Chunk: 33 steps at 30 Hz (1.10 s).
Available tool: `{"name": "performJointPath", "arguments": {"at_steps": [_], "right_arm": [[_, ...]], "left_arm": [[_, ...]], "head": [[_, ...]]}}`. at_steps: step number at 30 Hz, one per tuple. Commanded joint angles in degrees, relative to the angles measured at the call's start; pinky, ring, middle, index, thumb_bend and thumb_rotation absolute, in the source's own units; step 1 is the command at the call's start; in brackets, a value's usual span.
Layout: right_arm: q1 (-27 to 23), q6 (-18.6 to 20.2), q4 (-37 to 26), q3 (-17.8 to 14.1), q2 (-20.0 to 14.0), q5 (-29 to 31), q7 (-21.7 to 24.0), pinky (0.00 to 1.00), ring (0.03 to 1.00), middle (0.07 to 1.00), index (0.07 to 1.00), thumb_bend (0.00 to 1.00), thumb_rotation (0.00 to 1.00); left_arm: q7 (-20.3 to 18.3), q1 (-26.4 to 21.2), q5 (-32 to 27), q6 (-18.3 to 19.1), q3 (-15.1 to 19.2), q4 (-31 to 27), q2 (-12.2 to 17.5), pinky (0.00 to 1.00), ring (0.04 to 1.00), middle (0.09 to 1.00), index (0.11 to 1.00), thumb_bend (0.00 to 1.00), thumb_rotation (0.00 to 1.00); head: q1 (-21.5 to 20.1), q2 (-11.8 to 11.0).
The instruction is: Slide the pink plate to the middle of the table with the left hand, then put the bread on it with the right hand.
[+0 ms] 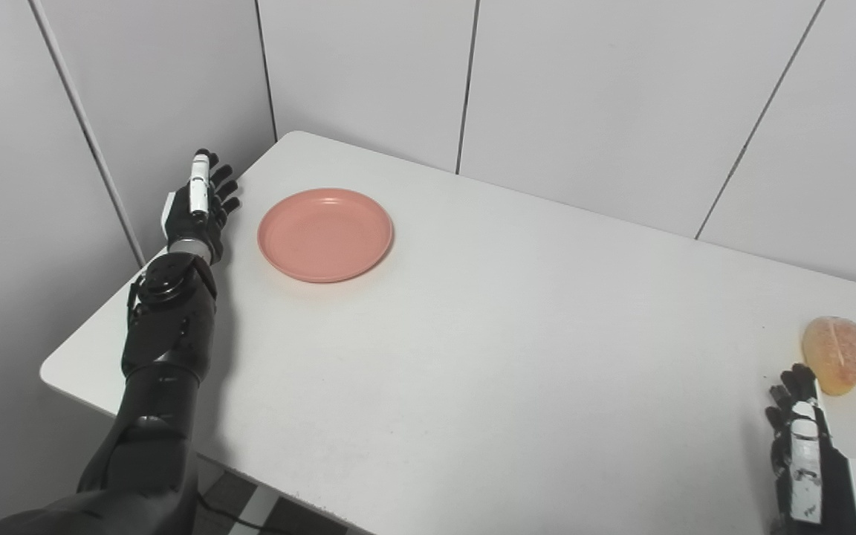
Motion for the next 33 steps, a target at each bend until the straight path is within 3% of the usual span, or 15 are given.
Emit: {"name": "performJointPath", "arguments": {"at_steps": [1, 18, 27, 33], "right_arm": [[0.6, -0.1, -0.6, -0.3, -0.2, 0.4, 0.4, 1.00, 0.979, 0.974, 0.967, 0.13, 1.00], [1.2, -0.7, -1.6, 0.0, 0.3, -1.5, -0.6, 0.97, 0.952, 0.951, 0.947, 0.13, 1.00], [1.3, -1.1, -1.7, 0.3, 1.0, -1.9, -1.0, 0.97, 0.954, 0.949, 0.945, 0.14, 1.00], [1.4, -1.3, -1.9, 0.5, 1.7, -2.7, -1.4, 0.97, 0.951, 0.945, 0.940, 0.13, 1.00]], "left_arm": [[0.4, -3.1, 0.7, -2.6, -0.6, -0.4, 2.1, 0.92, 0.907, 0.906, 0.894, 0.37, 1.00], [0.6, -3.8, -0.1, -2.4, -1.4, 4.1, 1.8, 0.90, 0.894, 0.891, 0.881, 0.35, 1.00], [-2.5, -5.3, -1.3, -3.8, -3.1, 8.0, 0.7, 0.90, 0.910, 0.906, 0.894, 0.35, 1.00], [-3.5, -5.9, -2.1, -2.3, -4.6, 7.0, -0.4, 0.89, 0.902, 0.898, 0.887, 0.35, 1.00]], "head": [[0.0, 0.1], [-0.4, 0.7], [-1.0, 1.3], [-1.4, 1.5]]}}
